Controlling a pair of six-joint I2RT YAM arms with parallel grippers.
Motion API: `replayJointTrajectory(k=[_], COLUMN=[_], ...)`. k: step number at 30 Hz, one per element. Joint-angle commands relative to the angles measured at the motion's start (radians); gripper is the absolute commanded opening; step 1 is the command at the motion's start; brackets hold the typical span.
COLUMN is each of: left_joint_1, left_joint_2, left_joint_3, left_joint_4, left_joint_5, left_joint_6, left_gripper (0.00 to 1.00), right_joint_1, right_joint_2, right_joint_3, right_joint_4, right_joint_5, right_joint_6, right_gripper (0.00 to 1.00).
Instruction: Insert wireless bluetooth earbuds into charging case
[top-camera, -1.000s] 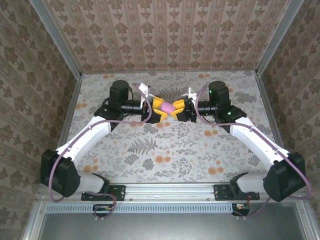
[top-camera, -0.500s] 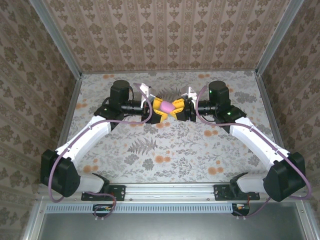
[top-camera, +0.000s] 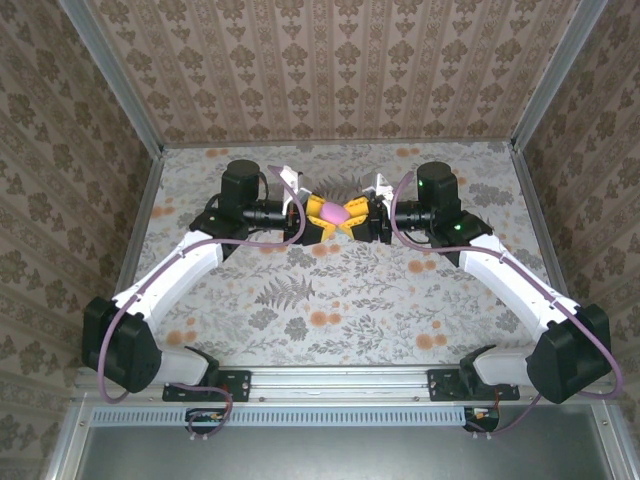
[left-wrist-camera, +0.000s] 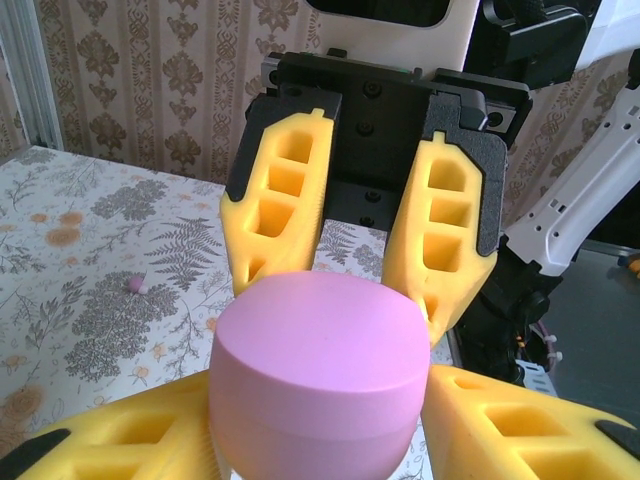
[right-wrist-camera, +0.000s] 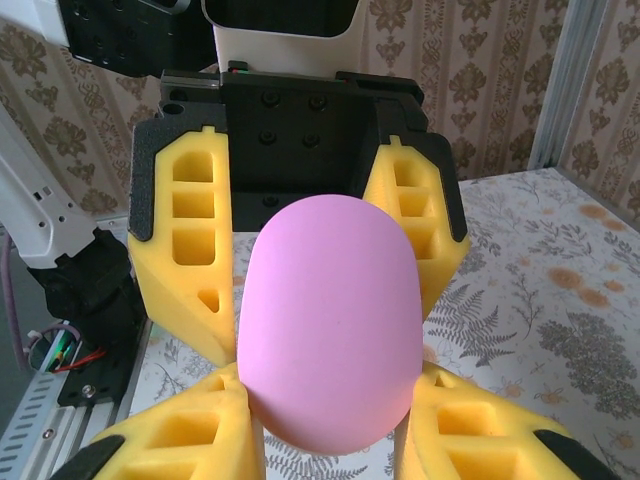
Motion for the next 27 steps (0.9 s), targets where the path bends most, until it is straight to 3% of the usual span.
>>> replayJointTrajectory(k=[1,12,19,27], left_joint_1=[-0.01,-0.01,-0.011,-0.011], left_joint_2=[0.006,0.003,-0.004,-0.006], left_joint_3=[0.033,0.029,0.021,0.015], left_joint_4=[0.024,0.021,0.034,0.026], left_joint_5=[0.024,0.016,0.002,0.01], left_joint_6=[-0.011,-0.004,-0.004,0.005], left_gripper=[0.49,0.46,0.5,0.44], right_joint_1=[0.005,0.007,0.011,0.013], right_joint_2=[-0.003,0.005,0.014,0.011], right_joint_3=[0.004,0.01,0.015,0.009], right_joint_4=[0.034,0.025,0.017,0.03], right_joint_5=[0.022,0.03,0.03,0.03], right_joint_6=[-0.01,-0.011,-0.005,-0.001], right_gripper=[0.29,0.29,0.29,0.29])
